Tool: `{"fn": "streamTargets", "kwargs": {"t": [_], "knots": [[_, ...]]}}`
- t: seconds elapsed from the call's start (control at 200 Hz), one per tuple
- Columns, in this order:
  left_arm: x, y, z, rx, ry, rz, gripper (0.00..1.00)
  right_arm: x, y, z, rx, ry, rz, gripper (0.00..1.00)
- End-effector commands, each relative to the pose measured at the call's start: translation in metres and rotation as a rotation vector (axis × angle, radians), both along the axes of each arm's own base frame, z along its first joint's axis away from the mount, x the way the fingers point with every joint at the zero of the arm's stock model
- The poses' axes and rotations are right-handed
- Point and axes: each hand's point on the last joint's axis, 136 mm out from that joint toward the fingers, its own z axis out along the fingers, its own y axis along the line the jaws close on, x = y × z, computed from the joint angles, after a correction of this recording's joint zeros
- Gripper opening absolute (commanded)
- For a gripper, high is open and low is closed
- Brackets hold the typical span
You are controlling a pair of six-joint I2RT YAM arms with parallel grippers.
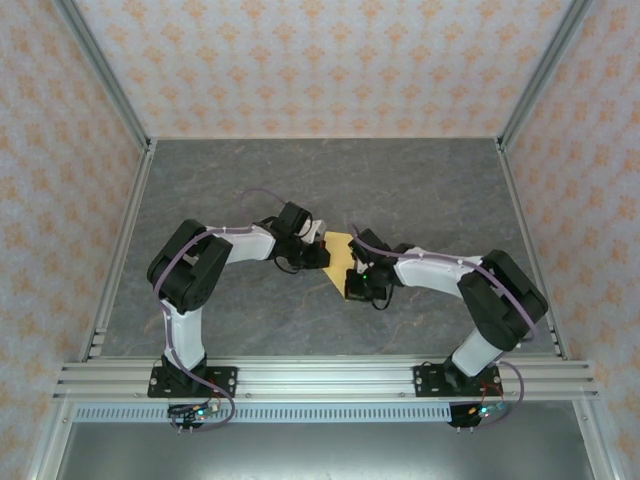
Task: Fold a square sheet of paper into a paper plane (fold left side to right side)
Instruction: Third fold the triangle at the center of the table.
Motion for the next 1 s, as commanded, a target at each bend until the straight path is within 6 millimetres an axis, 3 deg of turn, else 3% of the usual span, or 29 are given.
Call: {"fn": "streamTargets", "kwargs": {"t": [0.0, 0.135, 0.21, 0.255, 0.335, 0.48, 0.58, 0.686, 0.801, 0.996], "knots": [[-0.005, 0.021, -0.039, 0.141, 0.035, 0.048, 0.0, -0.048, -0.034, -0.02, -0.136, 0.157, 0.03, 0.0], [-0.005, 0.016, -0.025, 0.102, 0.02, 0.036, 0.0, -0.041, -0.038, -0.013, -0.15, 0.106, 0.021, 0.0], [-0.005, 0.011, -0.007, 0.058, -0.001, 0.029, 0.03, -0.026, -0.035, 0.005, -0.106, 0.023, -0.01, 0.0], [-0.003, 0.008, 0.016, 0.021, -0.043, 0.028, 0.07, -0.015, -0.034, 0.017, -0.076, -0.031, -0.03, 0.0], [-0.001, 0.011, 0.041, 0.007, -0.084, 0.041, 0.1, 0.007, -0.038, 0.037, -0.037, -0.14, -0.058, 0.06], [0.004, 0.029, 0.069, 0.001, -0.131, 0.118, 0.29, 0.042, -0.042, 0.06, -0.004, -0.292, -0.059, 0.32], [0.005, 0.048, 0.065, 0.026, -0.095, 0.204, 0.4, 0.064, -0.034, 0.07, 0.021, -0.389, -0.027, 0.43], [0.004, 0.055, 0.056, 0.015, -0.053, 0.256, 0.44, 0.078, -0.013, 0.073, 0.096, -0.435, 0.028, 0.48], [0.001, 0.056, 0.047, 0.014, -0.025, 0.28, 0.48, 0.084, 0.007, 0.064, 0.149, -0.409, 0.102, 0.48], [0.001, 0.054, 0.04, 0.004, 0.003, 0.296, 0.5, 0.089, 0.015, 0.043, 0.144, -0.365, 0.122, 0.44]]}}
